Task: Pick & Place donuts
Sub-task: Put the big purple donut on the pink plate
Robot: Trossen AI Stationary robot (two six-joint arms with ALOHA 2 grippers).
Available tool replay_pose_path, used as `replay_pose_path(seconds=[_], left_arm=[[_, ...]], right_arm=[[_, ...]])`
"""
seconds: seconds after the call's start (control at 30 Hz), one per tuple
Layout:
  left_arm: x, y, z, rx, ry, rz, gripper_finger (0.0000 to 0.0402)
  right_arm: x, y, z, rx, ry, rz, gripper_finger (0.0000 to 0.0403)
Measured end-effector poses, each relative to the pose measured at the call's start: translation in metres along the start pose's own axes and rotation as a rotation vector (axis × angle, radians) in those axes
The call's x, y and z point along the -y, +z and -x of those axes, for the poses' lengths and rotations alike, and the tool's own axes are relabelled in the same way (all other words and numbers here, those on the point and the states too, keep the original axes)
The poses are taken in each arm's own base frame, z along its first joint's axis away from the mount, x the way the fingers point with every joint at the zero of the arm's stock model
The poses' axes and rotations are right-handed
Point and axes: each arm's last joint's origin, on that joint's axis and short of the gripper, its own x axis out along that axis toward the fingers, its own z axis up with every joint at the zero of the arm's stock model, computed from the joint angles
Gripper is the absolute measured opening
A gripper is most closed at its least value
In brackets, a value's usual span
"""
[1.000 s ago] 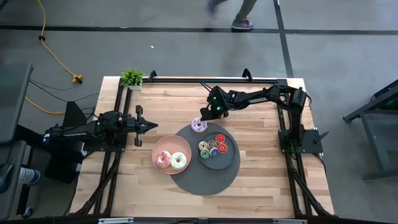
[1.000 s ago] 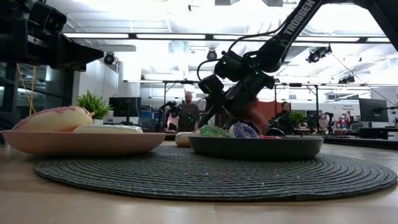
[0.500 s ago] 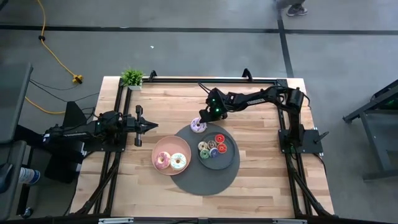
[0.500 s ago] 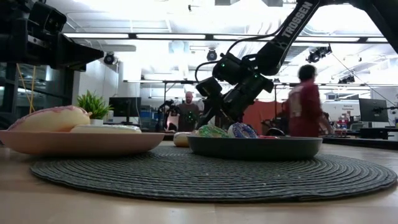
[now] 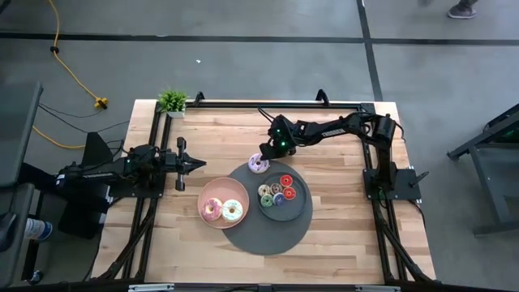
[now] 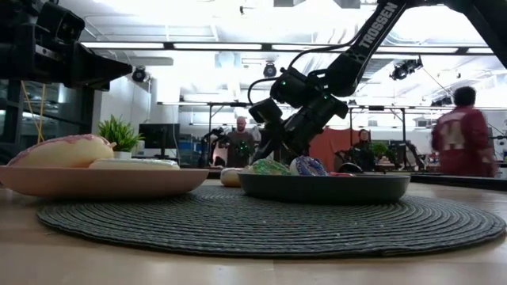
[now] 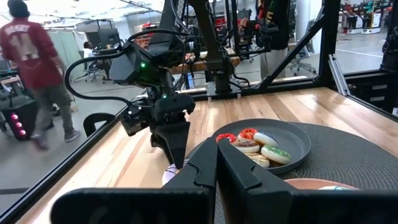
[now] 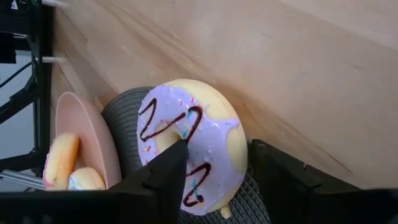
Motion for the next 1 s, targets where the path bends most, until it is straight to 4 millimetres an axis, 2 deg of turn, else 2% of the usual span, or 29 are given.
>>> replay_pose_path(seconds=[0.27,0.57,0.73,1.0], left_arm=[[0.000,0.000,0.000,0.000,0.000,0.000,0.0001],[0.000,0.000,0.000,0.000,0.000,0.000,0.0001],[0.000,0.000,0.000,0.000,0.000,0.000,0.0001],[0.000,0.000,0.000,0.000,0.000,0.000,0.0001]], right_arm=[[-0.001,0.001,0.000,0.008,0.011,0.016,0.0130],[-0.003,0.002,0.000,0.013,0.032,0.019,0.0099],[-0.005,0.003,0.002,0.016,0.043,0.025,0.0090],[-0.024,0.007,0.017,0.039,0.146,0.063,0.0090]])
